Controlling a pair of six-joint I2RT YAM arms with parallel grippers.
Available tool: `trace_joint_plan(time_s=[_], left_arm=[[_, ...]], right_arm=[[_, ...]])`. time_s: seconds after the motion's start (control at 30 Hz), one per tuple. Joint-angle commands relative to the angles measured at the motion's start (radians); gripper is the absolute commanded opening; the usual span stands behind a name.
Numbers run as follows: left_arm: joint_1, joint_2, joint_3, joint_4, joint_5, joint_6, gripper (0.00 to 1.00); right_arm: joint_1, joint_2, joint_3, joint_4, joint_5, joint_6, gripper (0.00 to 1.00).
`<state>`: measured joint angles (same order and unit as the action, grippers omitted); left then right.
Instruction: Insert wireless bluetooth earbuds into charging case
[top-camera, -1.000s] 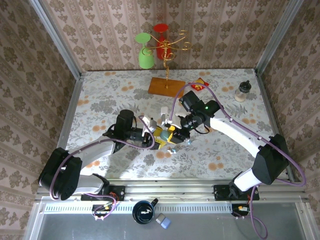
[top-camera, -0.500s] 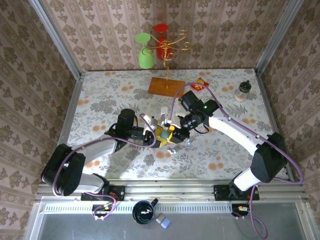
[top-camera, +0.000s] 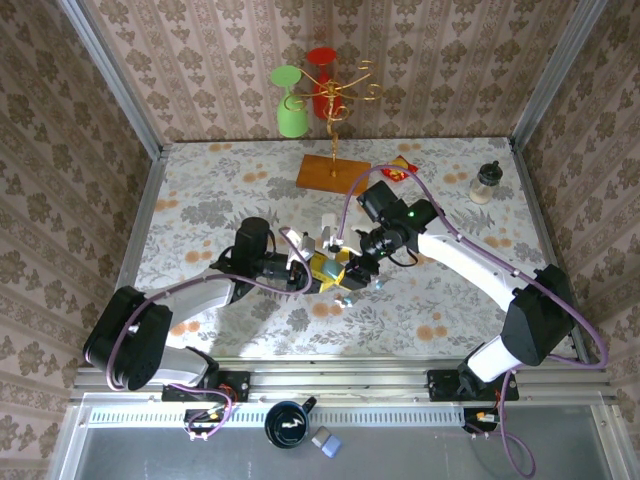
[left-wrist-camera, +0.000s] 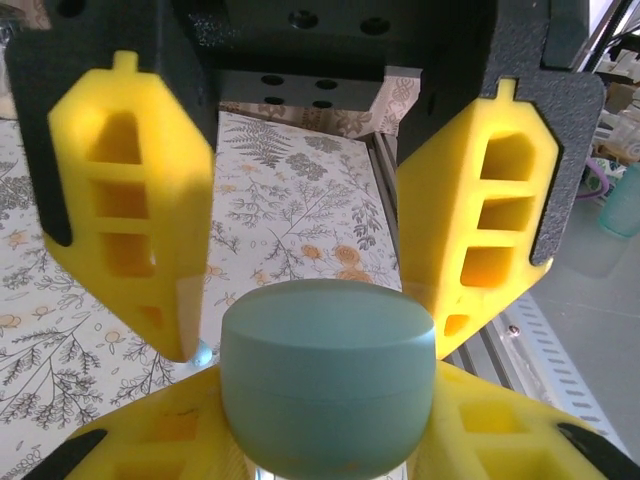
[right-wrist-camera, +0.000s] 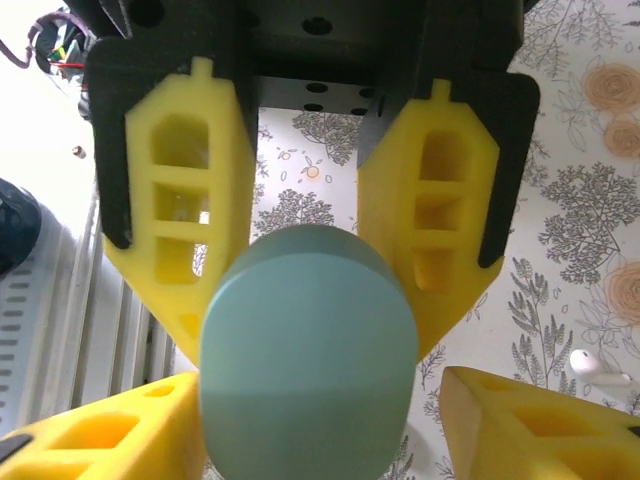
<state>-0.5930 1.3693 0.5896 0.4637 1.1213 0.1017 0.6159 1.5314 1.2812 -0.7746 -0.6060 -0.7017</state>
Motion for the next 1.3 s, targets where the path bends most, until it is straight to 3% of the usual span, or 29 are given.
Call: trace_joint_plan(time_s=[0.0,0.53,1.0,1.27], left_arm=[[0.008,-0.039,-0.011,0.042,0.019,0.029,0.29],[0.052,-0.028,-0.057,0.154,0.018,-0.002,0.30],[0.074,-0.041,-0.114,0.294,-0.090,-0.019,0.31],[0.100,-0.036,-0.118,0.359,-0.121,-0.051,0.31]], right_arm=[[-0.018,-0.030,-0.026,0.068,0.018,0.052,0.66],[-0.107,-0.097,-0.095,0.227,-0.020,0.199,0.69],[-0.116,-0.127,-0.114,0.337,0.007,0.303,0.77],[-0.134,-0.222,-0.217,0.506,0.064,0.518,0.81]])
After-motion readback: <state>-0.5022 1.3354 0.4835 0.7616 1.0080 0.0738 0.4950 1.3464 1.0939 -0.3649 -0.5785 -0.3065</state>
